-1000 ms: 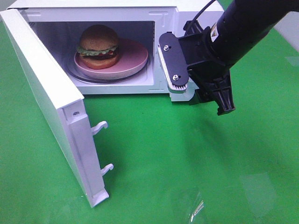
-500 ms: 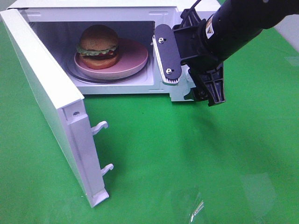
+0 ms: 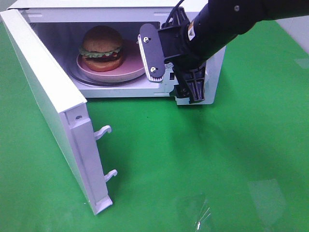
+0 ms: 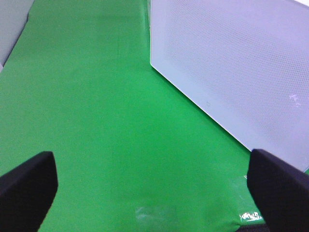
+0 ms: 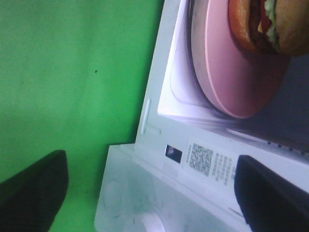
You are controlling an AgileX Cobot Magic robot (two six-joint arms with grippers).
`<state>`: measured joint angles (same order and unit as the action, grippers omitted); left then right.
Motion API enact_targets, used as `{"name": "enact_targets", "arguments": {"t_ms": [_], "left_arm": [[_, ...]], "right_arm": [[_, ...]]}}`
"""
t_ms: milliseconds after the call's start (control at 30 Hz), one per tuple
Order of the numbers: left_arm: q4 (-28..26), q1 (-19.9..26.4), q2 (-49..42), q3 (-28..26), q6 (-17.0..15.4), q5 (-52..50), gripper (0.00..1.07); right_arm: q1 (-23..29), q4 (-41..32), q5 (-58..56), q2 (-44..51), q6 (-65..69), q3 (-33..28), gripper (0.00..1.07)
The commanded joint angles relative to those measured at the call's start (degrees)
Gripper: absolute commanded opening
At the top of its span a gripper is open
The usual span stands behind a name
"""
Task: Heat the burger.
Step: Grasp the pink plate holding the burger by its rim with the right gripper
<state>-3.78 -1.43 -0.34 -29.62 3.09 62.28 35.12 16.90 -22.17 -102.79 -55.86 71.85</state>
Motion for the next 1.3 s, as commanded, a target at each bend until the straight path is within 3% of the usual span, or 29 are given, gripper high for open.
{"name": "enact_targets", "arguments": {"t_ms": [33, 567, 1300], "left_arm": [[-0.5, 0.0, -0.9, -0.1, 0.0, -0.9, 1.01], [-0.5, 0.0, -0.9, -0.1, 0.0, -0.9, 1.01], [-0.3, 0.0, -0.9, -0.1, 0.0, -0.9, 1.01]], "right_arm": [[1.1, 0.2, 1.9, -3.4, 2.1, 2.5, 0.89], [1.8, 0.2, 2.3, -16.0, 3.3, 16.0, 0.86], [2.3, -1.0, 2.2, -26.9, 3.5, 27.5, 0.84]]}}
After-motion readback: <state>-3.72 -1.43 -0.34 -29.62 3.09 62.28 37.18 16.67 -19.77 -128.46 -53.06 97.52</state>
